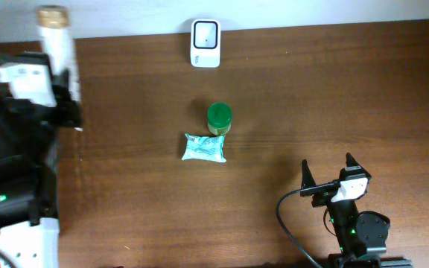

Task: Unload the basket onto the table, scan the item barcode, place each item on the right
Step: 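Pick the white tube from the basket and lay it left of the packet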

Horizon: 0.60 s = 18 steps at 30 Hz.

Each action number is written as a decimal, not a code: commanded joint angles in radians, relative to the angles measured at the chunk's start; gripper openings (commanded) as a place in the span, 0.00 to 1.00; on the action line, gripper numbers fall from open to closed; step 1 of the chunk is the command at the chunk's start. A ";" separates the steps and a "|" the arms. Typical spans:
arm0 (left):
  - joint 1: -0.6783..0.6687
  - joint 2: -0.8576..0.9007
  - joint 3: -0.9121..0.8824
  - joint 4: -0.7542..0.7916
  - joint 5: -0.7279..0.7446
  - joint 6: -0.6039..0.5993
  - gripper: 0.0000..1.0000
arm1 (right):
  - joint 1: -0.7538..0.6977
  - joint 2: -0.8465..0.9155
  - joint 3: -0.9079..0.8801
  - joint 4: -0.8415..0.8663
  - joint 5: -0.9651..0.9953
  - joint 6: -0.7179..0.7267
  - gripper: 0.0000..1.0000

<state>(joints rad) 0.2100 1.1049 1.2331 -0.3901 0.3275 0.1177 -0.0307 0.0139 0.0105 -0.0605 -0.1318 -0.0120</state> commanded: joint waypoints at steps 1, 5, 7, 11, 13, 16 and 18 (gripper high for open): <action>-0.160 0.072 0.013 -0.114 -0.005 -0.013 0.00 | 0.005 -0.007 -0.005 -0.005 -0.011 -0.007 0.98; -0.275 0.250 0.013 -0.327 0.025 -0.013 0.00 | 0.005 -0.007 -0.005 -0.005 -0.011 -0.007 0.98; -0.311 0.364 0.013 -0.396 0.024 -0.111 0.00 | 0.005 -0.007 -0.005 -0.005 -0.011 -0.007 0.98; -0.314 0.563 0.013 -0.412 -0.081 -0.173 0.00 | 0.005 -0.007 -0.005 -0.005 -0.011 -0.006 0.98; -0.315 0.629 0.013 -0.412 -0.224 -0.257 0.00 | 0.005 -0.007 -0.005 -0.005 -0.011 -0.007 0.98; -0.348 0.670 0.012 -0.384 -0.407 -0.341 0.00 | 0.005 -0.007 -0.005 -0.005 -0.011 -0.007 0.98; -0.383 0.672 0.012 -0.364 -0.407 -0.341 0.04 | 0.005 -0.007 -0.005 -0.005 -0.011 -0.007 0.98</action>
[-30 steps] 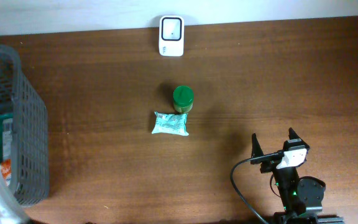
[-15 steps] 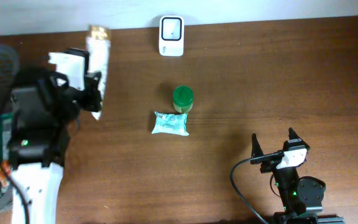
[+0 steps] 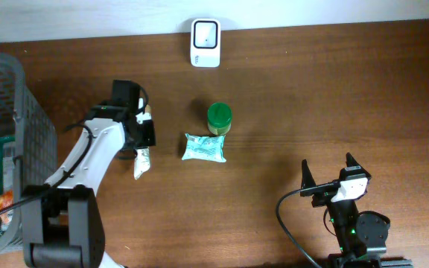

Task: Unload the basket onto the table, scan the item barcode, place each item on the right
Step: 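Pick the white tube from the basket and lay it left of the packet, then pick the small orange box from the basket and place it left of the tube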

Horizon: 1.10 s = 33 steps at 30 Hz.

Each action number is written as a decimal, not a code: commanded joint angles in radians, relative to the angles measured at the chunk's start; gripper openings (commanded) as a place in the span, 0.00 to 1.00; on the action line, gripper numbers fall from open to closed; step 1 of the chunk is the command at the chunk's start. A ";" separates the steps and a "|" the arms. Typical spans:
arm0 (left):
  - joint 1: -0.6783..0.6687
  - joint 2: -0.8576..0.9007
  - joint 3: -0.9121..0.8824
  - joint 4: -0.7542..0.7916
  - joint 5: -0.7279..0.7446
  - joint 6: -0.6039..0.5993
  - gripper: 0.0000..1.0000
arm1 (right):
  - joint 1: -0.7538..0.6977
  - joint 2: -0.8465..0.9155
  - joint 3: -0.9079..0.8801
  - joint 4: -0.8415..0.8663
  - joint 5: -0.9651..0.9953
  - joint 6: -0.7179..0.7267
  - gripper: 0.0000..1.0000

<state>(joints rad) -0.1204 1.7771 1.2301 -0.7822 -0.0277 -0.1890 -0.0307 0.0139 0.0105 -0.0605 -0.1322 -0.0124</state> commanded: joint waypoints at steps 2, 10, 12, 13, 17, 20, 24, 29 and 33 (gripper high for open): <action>-0.086 0.003 0.015 0.032 -0.051 -0.035 0.69 | 0.005 -0.007 -0.005 -0.005 -0.010 -0.006 0.98; -0.078 -0.023 0.138 -0.022 -0.048 -0.034 0.99 | 0.005 -0.007 -0.005 -0.005 -0.010 -0.006 0.98; -0.048 -0.062 0.305 -0.108 -0.048 -0.034 0.99 | 0.005 -0.007 -0.005 -0.005 -0.010 -0.006 0.98; -0.021 -0.086 0.413 -0.156 -0.048 -0.034 0.99 | 0.005 -0.007 -0.005 -0.005 -0.010 -0.006 0.98; 0.292 -0.213 0.691 -0.277 -0.049 -0.036 0.97 | 0.005 -0.007 -0.005 -0.005 -0.010 -0.006 0.98; 0.542 -0.245 0.689 -0.290 -0.052 -0.129 0.95 | 0.005 -0.007 -0.005 -0.005 -0.010 -0.006 0.98; 0.798 -0.216 0.552 -0.373 -0.089 -0.185 0.96 | 0.005 -0.007 -0.005 -0.005 -0.010 -0.006 0.98; 0.914 -0.161 0.215 -0.272 -0.181 -0.161 0.88 | 0.005 -0.007 -0.005 -0.005 -0.010 -0.006 0.98; 0.916 -0.042 0.073 -0.142 -0.179 0.028 0.63 | 0.005 -0.007 -0.005 -0.005 -0.010 -0.006 0.98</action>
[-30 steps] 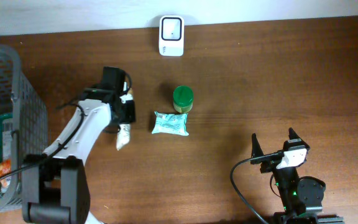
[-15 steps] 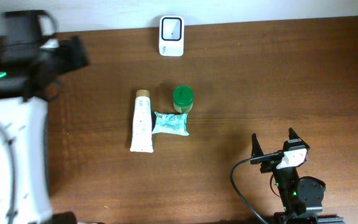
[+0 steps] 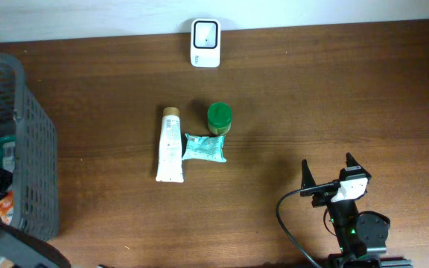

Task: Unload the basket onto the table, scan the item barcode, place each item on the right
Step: 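Pick the small orange box from the basket and place it left of the tube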

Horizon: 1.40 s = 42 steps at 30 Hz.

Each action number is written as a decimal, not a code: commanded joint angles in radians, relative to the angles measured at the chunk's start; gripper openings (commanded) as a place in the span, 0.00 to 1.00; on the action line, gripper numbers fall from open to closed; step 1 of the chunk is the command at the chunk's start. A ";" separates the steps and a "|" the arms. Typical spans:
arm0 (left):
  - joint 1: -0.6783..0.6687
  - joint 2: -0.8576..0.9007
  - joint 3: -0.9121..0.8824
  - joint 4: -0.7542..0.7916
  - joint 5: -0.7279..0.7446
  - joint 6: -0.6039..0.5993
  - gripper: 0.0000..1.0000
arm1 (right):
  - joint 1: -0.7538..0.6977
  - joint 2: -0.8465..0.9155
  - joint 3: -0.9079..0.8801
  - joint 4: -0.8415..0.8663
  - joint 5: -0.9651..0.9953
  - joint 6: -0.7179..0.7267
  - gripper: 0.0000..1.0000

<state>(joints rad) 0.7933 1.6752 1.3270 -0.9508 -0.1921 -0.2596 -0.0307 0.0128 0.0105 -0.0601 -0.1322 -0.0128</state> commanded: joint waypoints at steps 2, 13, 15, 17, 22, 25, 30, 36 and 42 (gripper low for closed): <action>0.002 0.120 -0.024 0.046 -0.015 0.156 0.62 | 0.005 -0.006 -0.005 -0.005 -0.010 -0.006 0.98; 0.002 0.260 -0.023 0.114 -0.014 0.208 0.00 | 0.005 -0.006 -0.005 -0.005 -0.010 -0.006 0.98; 0.002 0.260 -0.002 0.096 -0.014 0.208 0.00 | 0.005 -0.006 -0.005 -0.005 -0.010 -0.006 0.98; 0.002 0.260 0.122 -0.005 0.023 0.208 0.00 | 0.005 -0.006 -0.005 -0.005 -0.010 -0.006 0.98; 0.002 0.260 0.776 -0.303 0.297 0.161 0.00 | 0.005 -0.006 -0.005 -0.005 -0.010 -0.006 0.98; -0.055 0.249 1.089 -0.406 0.547 0.141 0.00 | 0.005 -0.006 -0.005 -0.005 -0.010 -0.006 0.99; -0.451 0.175 1.104 -0.487 0.389 0.150 0.00 | 0.005 -0.006 -0.005 -0.005 -0.010 -0.006 0.98; -0.747 0.175 0.880 -0.529 0.192 0.148 0.00 | 0.005 -0.006 -0.005 -0.005 -0.010 -0.006 0.98; -0.795 0.175 0.166 -0.070 0.229 0.118 0.01 | 0.005 -0.006 -0.005 -0.005 -0.010 -0.006 0.98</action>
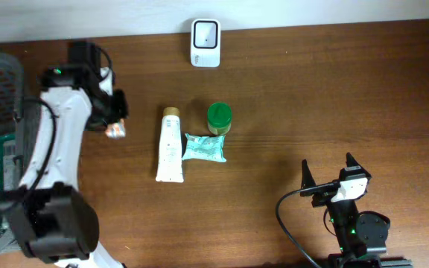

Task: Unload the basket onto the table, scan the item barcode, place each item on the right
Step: 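Pick the small orange box from the basket and place it left of the tube, then grasp the large green-and-white package in the basket with the left gripper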

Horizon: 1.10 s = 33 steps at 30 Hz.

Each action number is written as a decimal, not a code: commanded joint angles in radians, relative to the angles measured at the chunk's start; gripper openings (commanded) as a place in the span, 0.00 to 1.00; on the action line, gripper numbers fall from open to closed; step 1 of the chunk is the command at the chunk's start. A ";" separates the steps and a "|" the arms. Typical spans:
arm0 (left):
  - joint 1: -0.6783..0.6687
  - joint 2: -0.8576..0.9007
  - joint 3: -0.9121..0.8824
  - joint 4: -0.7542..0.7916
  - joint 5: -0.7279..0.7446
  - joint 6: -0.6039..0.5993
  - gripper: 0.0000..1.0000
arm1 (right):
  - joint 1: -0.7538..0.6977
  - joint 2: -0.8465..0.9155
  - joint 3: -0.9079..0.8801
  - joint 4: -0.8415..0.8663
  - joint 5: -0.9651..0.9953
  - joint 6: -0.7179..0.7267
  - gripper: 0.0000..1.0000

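The white barcode scanner (205,42) stands at the table's far edge. My left gripper (115,125) hovers over the table left of centre, between the basket and the tube, shut on a small orange and white item (115,132). A white tube (170,146) with a tan cap lies lengthwise on the table. To its right are a teal packet (204,147) and a green-lidded jar (219,117). My right gripper (328,170) rests open at the near right, holding nothing.
A grey mesh basket (22,141) with several more packaged items stands at the left edge. The left arm stretches from the near left corner up past the basket.
My left gripper was down in the basket, out of sight. Now it is over the table right of the basket, shut on a small orange and white item. Tube, packet and jar lie unmoved.
The left gripper first held the white tube high up at the far left. Then it had the tube low beside the teal packet. Later the tube lay free on the table and the arm was in the basket. Now it holds a small item. The right arm stayed still.
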<state>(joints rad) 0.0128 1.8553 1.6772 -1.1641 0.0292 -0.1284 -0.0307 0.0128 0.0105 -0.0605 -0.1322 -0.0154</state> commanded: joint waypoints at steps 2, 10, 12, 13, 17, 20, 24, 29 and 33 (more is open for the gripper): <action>-0.017 -0.005 -0.347 0.348 0.009 -0.013 0.03 | 0.005 -0.006 -0.005 -0.005 -0.010 -0.003 0.98; -0.114 -0.010 -0.411 0.495 0.018 -0.012 0.82 | 0.005 -0.006 -0.005 -0.005 -0.010 -0.003 0.98; -0.110 -0.038 -0.317 0.414 -0.015 -0.012 0.86 | 0.005 -0.006 -0.005 -0.005 -0.010 -0.003 0.98; -0.103 -0.068 -0.210 0.328 -0.070 -0.012 0.88 | 0.005 -0.006 -0.005 -0.005 -0.010 -0.003 0.98; -0.018 -0.161 0.132 0.125 -0.078 0.014 0.99 | 0.005 -0.006 -0.005 -0.005 -0.010 -0.003 0.98; 0.163 -0.267 0.262 0.063 -0.079 0.011 0.89 | 0.005 -0.006 -0.005 -0.005 -0.010 -0.003 0.98; 0.473 -0.275 0.220 0.028 -0.178 -0.069 0.87 | 0.005 -0.006 -0.005 -0.005 -0.010 -0.003 0.98; 0.684 -0.247 -0.031 0.082 -0.195 0.028 0.89 | 0.005 -0.006 -0.005 -0.005 -0.010 -0.003 0.98; 0.782 -0.246 -0.323 0.274 -0.179 0.305 0.94 | 0.005 -0.006 -0.005 -0.005 -0.010 -0.003 0.98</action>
<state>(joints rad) 0.7738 1.6096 1.4471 -0.9596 -0.1543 0.0204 -0.0307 0.0124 0.0105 -0.0605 -0.1322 -0.0162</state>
